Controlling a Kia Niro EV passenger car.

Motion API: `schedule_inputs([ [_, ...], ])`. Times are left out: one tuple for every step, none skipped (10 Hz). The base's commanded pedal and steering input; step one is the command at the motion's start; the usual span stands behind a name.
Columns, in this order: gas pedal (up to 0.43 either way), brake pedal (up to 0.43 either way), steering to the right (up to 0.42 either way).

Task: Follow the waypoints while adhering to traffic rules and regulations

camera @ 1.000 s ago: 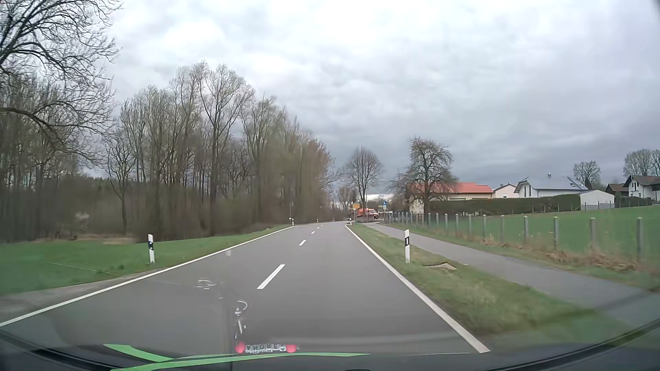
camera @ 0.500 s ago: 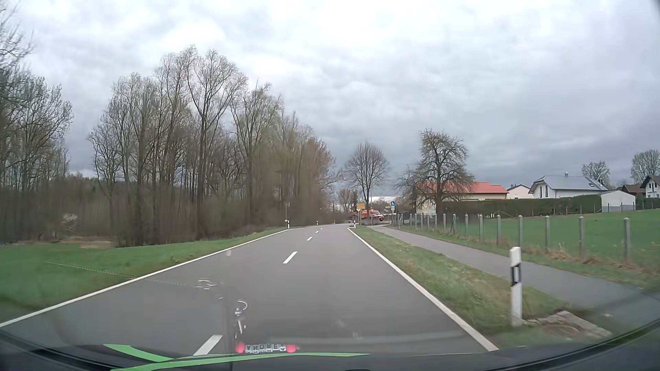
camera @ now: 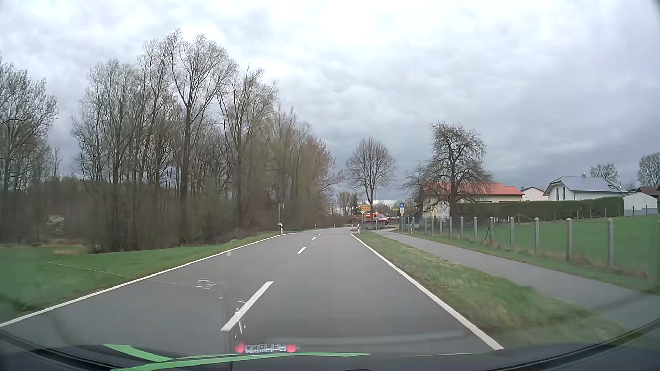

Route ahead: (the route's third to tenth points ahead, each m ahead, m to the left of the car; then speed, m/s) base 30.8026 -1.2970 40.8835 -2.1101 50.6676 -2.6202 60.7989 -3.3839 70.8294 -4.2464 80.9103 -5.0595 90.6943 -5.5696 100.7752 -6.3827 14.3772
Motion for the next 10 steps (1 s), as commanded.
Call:
schedule_inputs([
  [0.0,0.073,0.002],
  [0.0,0.055,0.003],
  [0.0,0.024,0.003],
  [0.0,0.024,0.003],
  [0.0,0.018,0.003],
  [0.0,0.006,0.003],
  [0.0,0.0,0.003],
  [0.0,0.0,0.003],
  [0.0,0.0,0.003],
  [0.0,0.0,0.003],
])
